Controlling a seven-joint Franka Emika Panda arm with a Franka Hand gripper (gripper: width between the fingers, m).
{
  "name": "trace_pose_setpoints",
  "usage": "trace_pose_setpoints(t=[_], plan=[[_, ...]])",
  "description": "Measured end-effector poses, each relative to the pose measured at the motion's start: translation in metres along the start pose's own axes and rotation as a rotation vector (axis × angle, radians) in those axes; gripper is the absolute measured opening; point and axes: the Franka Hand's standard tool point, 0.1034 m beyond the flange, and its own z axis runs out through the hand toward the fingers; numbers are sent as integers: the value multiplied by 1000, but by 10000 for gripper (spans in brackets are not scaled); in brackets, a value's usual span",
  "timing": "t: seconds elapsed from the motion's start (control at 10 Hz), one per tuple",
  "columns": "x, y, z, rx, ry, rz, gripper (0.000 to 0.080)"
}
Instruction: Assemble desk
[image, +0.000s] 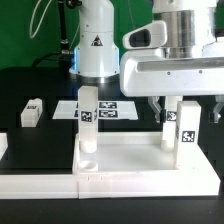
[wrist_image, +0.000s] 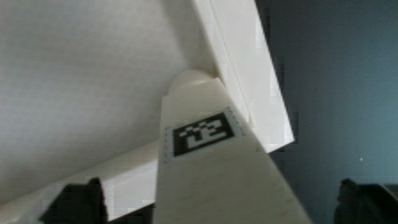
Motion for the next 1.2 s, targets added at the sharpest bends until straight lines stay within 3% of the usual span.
trace_pose_setpoints(t=[0.1, 0.3, 0.4, 0.5, 0.7, 0.9, 1.2], plan=[[0, 0, 0, 0, 0, 32, 649], [0, 0, 0, 0, -1, 98, 390], [0, 0, 1, 0, -1, 165, 390], [0, 2, 1, -3, -2, 235, 290], [1, 3, 1, -2, -3, 437, 290], [0, 3, 0, 5, -16, 835, 290], [0, -6, 5, 49, -32, 1404, 290]])
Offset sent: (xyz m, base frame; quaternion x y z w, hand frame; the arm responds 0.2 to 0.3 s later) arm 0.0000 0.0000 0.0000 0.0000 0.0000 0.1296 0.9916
